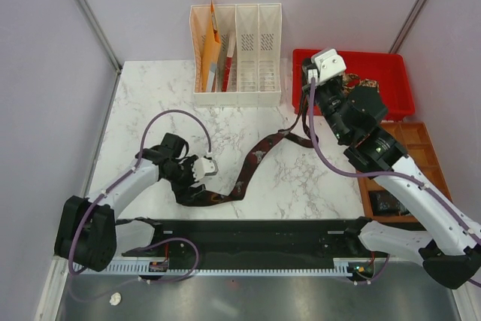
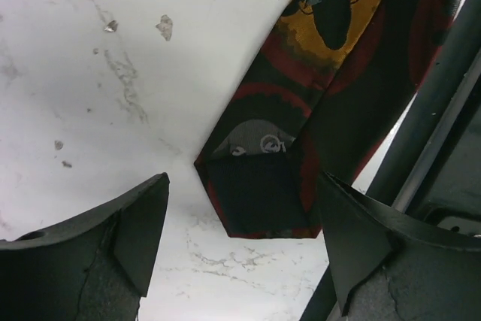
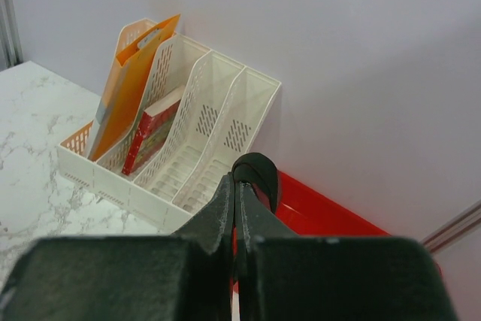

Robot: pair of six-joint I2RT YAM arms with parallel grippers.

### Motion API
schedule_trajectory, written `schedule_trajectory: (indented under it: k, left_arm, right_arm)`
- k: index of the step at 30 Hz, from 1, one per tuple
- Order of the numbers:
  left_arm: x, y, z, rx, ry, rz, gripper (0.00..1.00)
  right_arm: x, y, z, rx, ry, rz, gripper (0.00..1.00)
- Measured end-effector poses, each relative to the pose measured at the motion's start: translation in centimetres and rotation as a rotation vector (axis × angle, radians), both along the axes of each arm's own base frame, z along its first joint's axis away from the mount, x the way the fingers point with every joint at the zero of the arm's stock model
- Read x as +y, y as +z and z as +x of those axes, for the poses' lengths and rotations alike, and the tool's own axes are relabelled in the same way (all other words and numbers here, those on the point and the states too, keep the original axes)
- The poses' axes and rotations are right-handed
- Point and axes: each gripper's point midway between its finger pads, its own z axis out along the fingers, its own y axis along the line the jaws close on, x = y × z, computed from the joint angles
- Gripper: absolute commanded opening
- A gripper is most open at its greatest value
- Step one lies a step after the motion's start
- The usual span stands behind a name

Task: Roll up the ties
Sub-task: Place the tie at the center of the board.

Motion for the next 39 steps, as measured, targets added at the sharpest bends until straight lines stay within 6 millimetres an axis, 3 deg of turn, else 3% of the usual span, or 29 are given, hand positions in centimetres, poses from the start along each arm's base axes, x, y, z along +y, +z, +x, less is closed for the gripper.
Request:
schedule_trajectory:
  k: [2,5,8,9,12,14,17,19,23,27,31,36,39]
  left_arm:
    - [-0.2,-0.9,-0.1,0.003,-0.018,0.022,0.76]
    - [0.1,-2.4,-0.2,0.011,-0.023,0.065,0.56]
    - [0.2,-2.6,1.6,-0.045,0.005,0.098,0.23]
    - [0.3,-2.6,1.9,-0.053,0.017,0.103,0.05]
    - [0.9,-2.5,3.4,-0.098,0.050,0.140,0.02]
    - [2.4,-2.3,4.6,-0.128,0.109,0.173,0.02]
    - [6.9,-1.5,6.3,-0.145,0.263,0.234,0.02]
    - [10.5,0.1,7.8,-0.201,0.357,0.272,0.02]
    - [15.9,2.4,8.3,-0.285,0.474,0.334,0.02]
    - [19.7,2.5,7.5,-0.282,0.576,0.381,0.02]
    - [21.2,1.4,6.9,-0.269,0.617,0.400,0.02]
    - [22.1,-2.3,5.2,-0.220,0.600,0.443,0.02]
    - [24.4,-2.2,6.2,-0.268,0.658,0.483,0.02]
  right_arm:
    - [0.1,-0.7,0.2,0.020,0.003,-0.017,0.00]
    - [0.3,-2.0,0.3,0.060,0.017,-0.053,0.00]
    - [0.2,-2.9,0.4,0.089,0.025,-0.079,0.00]
    - [0.1,-3.1,0.6,0.095,0.023,-0.085,0.00]
    - [-0.7,-4.0,1.9,0.119,0.006,-0.100,0.00]
    - [-1.6,-4.8,3.4,0.143,-0.016,-0.112,0.00]
    - [-3.0,-5.9,6.2,0.192,-0.042,-0.130,0.00]
    - [-4.0,-6.6,7.1,0.230,-0.039,-0.152,0.00]
    - [-5.5,-9.4,5.6,0.336,0.045,-0.248,0.00]
    - [-5.8,-14.5,0.3,0.429,0.189,-0.406,0.00]
    - [-6.8,-23.6,-5.4,0.596,0.323,-0.559,0.00]
    - [-8.5,-33.7,-7.6,0.856,0.406,-0.715,0.00]
    - [-10.6,-36.8,-8.7,0.948,0.399,-0.767,0.00]
